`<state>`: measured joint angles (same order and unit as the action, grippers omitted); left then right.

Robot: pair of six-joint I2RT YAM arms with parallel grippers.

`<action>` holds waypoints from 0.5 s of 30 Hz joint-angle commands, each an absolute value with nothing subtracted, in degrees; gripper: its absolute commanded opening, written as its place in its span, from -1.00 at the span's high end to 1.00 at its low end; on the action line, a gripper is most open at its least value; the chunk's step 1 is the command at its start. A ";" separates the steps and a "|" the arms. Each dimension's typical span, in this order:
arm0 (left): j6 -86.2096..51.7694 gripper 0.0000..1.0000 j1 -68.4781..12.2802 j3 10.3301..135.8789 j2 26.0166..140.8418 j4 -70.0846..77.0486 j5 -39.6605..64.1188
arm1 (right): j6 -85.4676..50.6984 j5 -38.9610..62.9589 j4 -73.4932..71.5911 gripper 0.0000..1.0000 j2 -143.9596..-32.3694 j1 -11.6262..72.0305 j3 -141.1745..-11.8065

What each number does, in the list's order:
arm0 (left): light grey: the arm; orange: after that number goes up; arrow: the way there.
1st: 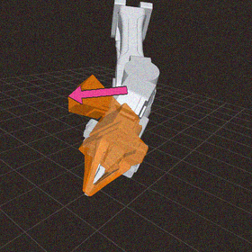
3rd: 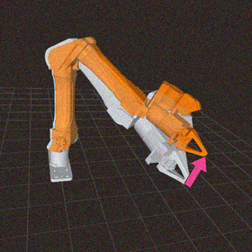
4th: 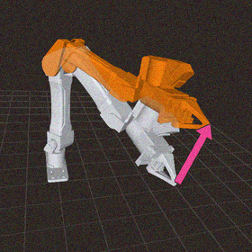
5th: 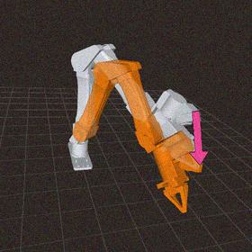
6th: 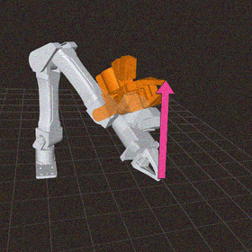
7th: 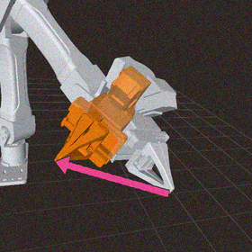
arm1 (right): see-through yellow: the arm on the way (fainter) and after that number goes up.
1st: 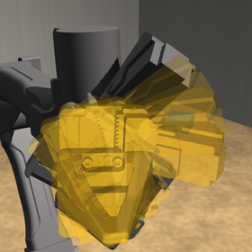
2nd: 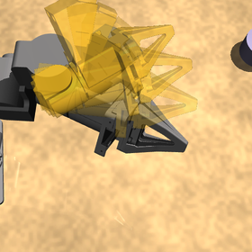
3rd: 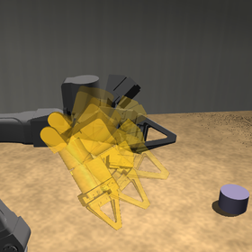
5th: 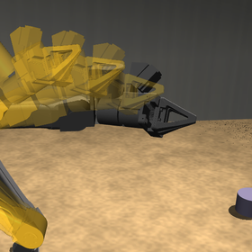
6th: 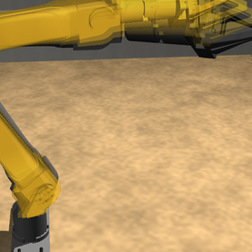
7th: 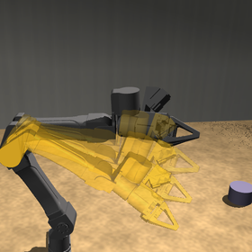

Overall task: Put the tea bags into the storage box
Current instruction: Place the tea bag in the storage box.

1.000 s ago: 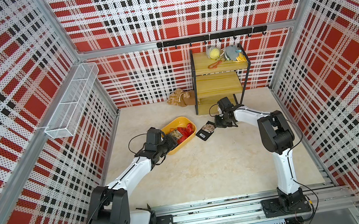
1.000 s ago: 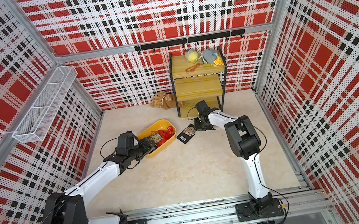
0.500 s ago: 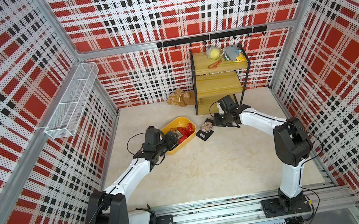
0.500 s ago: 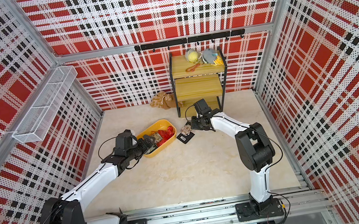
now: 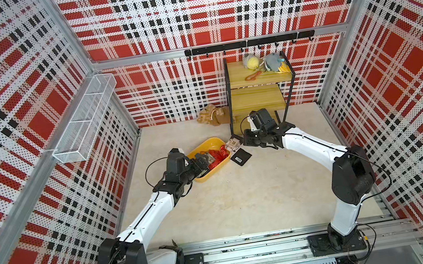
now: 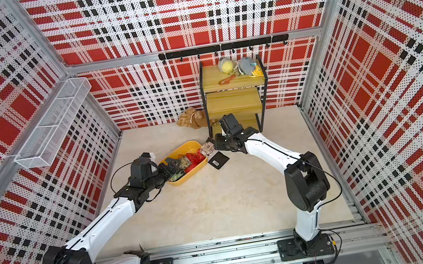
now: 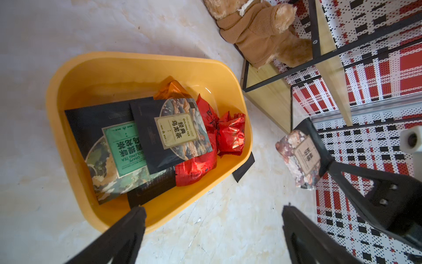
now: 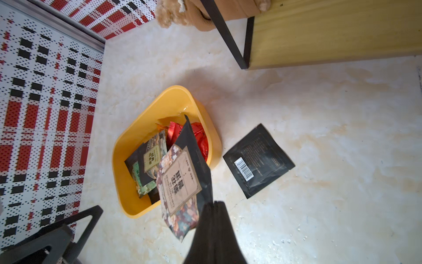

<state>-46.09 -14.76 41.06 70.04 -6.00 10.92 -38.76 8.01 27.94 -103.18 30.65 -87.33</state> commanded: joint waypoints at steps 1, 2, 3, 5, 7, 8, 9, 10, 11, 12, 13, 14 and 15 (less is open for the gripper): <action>-46.21 -0.98 -12.83 40.01 68.14 -5.30 11.25 | -39.62 9.48 27.55 1.00 -103.87 32.68 -89.66; -46.38 -0.98 -12.83 39.86 67.90 -5.27 11.16 | -39.80 9.78 27.31 1.00 -105.05 33.32 -90.71; -46.49 -0.98 -12.83 39.79 67.70 -5.27 11.21 | -39.93 10.26 27.08 1.00 -106.31 33.81 -91.88; -46.75 -0.98 -12.83 39.63 67.09 -5.34 11.16 | -40.08 11.11 27.34 1.00 -109.68 34.91 -95.27; -46.92 -0.98 -12.74 39.42 66.46 -5.53 11.18 | -40.08 12.04 28.37 1.00 -113.20 35.73 -99.29; -46.91 -0.98 -12.74 39.35 66.22 -5.62 11.13 | -40.12 12.89 29.04 1.00 -115.27 36.08 -101.37; -46.96 -0.98 -12.74 39.29 66.04 -5.71 11.08 | -40.05 13.47 29.85 0.95 -116.92 36.37 -103.09; -46.97 -0.98 -12.61 39.20 65.88 -5.91 11.12 | -39.93 13.96 30.45 0.67 -118.45 36.69 -104.73; -46.93 -0.98 -12.61 39.20 65.77 -5.97 11.17 | -39.83 14.00 31.27 0.31 -119.63 36.91 -106.14; -46.93 -0.98 -12.62 39.13 65.74 -6.04 11.16 | -39.66 13.91 31.87 0.10 -120.32 37.14 -106.91; -46.93 -0.98 -12.58 39.12 65.66 -6.19 11.16 | -39.56 13.82 32.16 0.01 -120.68 37.26 -107.31; -46.85 -0.98 -12.62 39.08 65.65 -6.30 11.16 | -39.59 13.65 32.17 -0.08 -120.60 37.30 -107.19; -46.85 -0.98 -12.59 39.04 65.65 -6.29 11.16 | -39.59 13.35 32.18 -0.13 -120.26 37.27 -106.86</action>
